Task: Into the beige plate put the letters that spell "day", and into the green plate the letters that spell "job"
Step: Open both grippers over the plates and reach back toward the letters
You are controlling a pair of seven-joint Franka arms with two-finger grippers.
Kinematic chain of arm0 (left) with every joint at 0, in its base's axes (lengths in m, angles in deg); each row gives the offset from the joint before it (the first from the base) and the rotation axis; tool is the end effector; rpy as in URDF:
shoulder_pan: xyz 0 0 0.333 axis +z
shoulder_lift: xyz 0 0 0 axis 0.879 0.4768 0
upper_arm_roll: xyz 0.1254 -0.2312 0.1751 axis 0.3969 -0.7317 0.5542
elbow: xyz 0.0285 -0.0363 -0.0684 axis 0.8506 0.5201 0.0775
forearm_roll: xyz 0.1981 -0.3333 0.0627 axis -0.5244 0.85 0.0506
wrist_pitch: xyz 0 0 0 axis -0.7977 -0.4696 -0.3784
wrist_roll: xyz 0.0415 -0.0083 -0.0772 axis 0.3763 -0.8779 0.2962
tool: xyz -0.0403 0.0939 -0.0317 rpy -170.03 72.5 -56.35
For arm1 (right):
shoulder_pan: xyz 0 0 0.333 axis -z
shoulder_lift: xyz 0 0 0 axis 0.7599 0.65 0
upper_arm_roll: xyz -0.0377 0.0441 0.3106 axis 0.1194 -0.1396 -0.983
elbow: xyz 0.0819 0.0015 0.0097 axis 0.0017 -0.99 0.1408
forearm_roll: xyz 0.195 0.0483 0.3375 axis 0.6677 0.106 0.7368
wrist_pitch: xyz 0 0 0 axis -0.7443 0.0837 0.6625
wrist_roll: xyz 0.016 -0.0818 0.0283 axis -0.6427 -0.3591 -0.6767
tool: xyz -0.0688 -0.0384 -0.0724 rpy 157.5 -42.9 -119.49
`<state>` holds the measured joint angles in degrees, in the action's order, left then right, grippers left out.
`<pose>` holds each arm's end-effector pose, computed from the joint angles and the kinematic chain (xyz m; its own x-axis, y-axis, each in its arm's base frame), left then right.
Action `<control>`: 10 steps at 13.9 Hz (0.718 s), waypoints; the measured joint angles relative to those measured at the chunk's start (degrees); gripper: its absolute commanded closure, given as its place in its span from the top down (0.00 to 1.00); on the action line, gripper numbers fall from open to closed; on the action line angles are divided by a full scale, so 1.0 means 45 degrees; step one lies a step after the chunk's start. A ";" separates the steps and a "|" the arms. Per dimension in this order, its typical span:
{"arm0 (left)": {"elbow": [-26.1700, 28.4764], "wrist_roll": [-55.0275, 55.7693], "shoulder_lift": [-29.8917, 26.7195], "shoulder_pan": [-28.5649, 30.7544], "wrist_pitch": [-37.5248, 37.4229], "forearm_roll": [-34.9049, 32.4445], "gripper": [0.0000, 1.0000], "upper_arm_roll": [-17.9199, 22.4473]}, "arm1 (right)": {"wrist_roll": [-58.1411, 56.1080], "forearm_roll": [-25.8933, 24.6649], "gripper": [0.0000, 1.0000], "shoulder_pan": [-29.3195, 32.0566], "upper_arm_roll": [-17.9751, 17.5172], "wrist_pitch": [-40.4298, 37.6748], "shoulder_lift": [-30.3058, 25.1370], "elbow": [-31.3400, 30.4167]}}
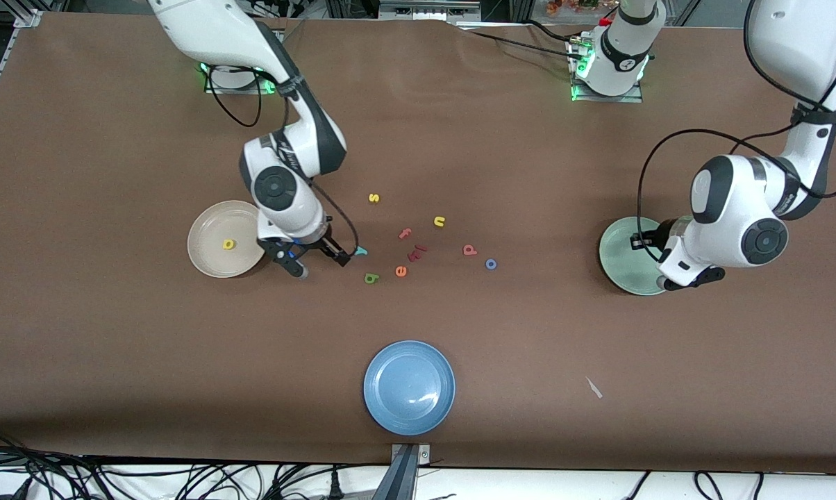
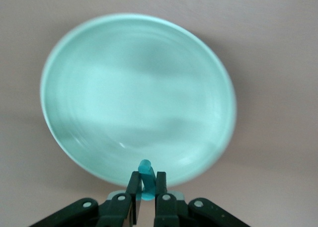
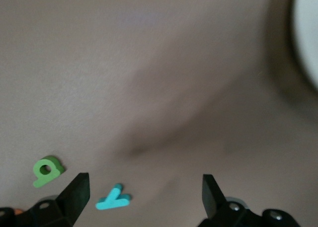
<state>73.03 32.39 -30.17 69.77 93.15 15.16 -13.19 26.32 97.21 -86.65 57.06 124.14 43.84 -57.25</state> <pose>0.5843 0.0089 0.2327 0.9171 0.1900 -0.3504 0.1854 -0.9815 -0.0470 0.5539 0.3278 0.2103 0.7360 -0.6767 -0.0187 -0.6770 -0.7359 -0.0118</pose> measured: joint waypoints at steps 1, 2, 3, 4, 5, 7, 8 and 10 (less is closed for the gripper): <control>-0.0001 -0.0476 0.0314 0.0283 0.0492 -0.0197 0.07 0.0004 | 0.0488 0.0001 1.00 -0.0084 0.0001 0.0291 0.0267 0.0122; -0.0004 -0.0997 0.0578 0.0601 0.0908 -0.0252 0.25 0.0008 | 0.0942 0.0002 1.00 -0.0097 -0.0023 0.0438 0.0503 0.0323; -0.0016 -0.1413 0.0771 0.0890 0.1201 -0.0254 0.78 0.0010 | 0.1385 0.0008 1.00 -0.0094 -0.0096 0.0464 0.0697 0.0580; -0.0028 -0.1651 0.0861 0.1084 0.1342 -0.0255 1.00 0.0008 | 0.1830 0.0009 1.00 -0.0096 -0.0195 0.0464 0.0868 0.0843; -0.0052 -0.1782 0.0872 0.1172 0.1409 -0.0255 1.00 0.0002 | 0.2197 0.0009 1.00 -0.0098 -0.0289 0.0464 0.1010 0.1069; -0.0337 -0.1804 0.0801 0.1155 0.1379 -0.0254 1.00 -0.0151 | 0.2599 0.0011 1.00 -0.0098 -0.0438 0.0477 0.1211 0.1271; -0.0636 -0.1795 0.0716 0.1139 0.1165 -0.0253 1.00 -0.0403 | 0.2767 0.0014 1.00 -0.0099 -0.0513 0.0555 0.1286 0.1284; -0.1449 -0.0920 0.0392 0.1119 0.0313 -0.0237 1.00 -0.1414 | 0.3039 0.0014 1.00 -0.0114 -0.0634 0.0755 0.1468 0.1288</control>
<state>66.51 28.25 -28.41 74.80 94.56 14.10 -19.56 39.99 97.27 -87.16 54.20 127.54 50.45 -51.45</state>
